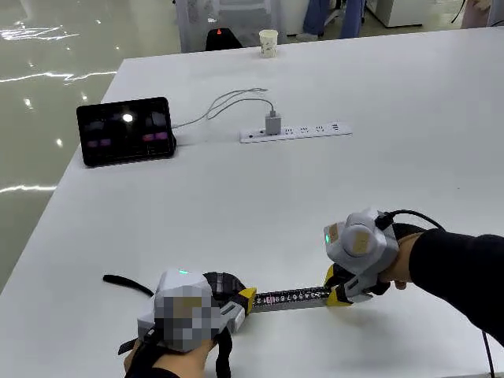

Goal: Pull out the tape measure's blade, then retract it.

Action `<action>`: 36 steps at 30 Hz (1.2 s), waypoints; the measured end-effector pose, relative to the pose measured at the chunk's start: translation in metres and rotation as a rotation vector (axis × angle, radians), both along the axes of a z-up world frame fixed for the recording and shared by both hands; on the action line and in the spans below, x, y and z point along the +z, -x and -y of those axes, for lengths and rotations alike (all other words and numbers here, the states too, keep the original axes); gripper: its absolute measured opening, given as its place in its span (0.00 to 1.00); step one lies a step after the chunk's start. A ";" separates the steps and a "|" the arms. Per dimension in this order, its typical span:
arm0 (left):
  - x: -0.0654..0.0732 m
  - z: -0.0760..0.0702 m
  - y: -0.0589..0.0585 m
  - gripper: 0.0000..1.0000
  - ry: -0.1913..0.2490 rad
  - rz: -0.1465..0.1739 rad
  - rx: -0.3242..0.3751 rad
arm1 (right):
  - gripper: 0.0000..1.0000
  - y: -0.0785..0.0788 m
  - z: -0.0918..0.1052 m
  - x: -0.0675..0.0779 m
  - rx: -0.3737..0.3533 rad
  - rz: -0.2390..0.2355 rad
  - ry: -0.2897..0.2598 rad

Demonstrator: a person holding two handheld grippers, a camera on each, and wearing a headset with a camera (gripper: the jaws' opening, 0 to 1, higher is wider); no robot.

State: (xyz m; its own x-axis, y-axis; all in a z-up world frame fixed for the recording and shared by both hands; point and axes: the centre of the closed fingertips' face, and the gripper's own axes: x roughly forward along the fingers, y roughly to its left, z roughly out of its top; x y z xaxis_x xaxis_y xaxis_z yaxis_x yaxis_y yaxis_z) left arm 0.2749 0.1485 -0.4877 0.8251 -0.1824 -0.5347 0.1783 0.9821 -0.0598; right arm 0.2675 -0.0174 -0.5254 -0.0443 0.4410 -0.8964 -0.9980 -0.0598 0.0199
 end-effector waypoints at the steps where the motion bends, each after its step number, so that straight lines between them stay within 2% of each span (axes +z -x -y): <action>1: 0.000 0.000 0.000 0.62 -0.001 0.000 -0.001 | 0.11 0.000 0.000 0.000 -0.004 -0.002 -0.001; 36: -0.001 0.001 0.000 0.61 0.013 -0.003 0.000 | 0.11 0.003 -0.020 0.001 0.001 -0.015 -0.024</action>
State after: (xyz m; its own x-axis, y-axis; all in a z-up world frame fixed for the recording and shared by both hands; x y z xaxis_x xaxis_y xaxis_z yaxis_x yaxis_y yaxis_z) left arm 0.2750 0.1473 -0.4886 0.8233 -0.1895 -0.5351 0.1782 0.9813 -0.0734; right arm 0.2643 0.0024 -0.5247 -0.0582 0.4624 -0.8848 -0.9975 -0.0616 0.0334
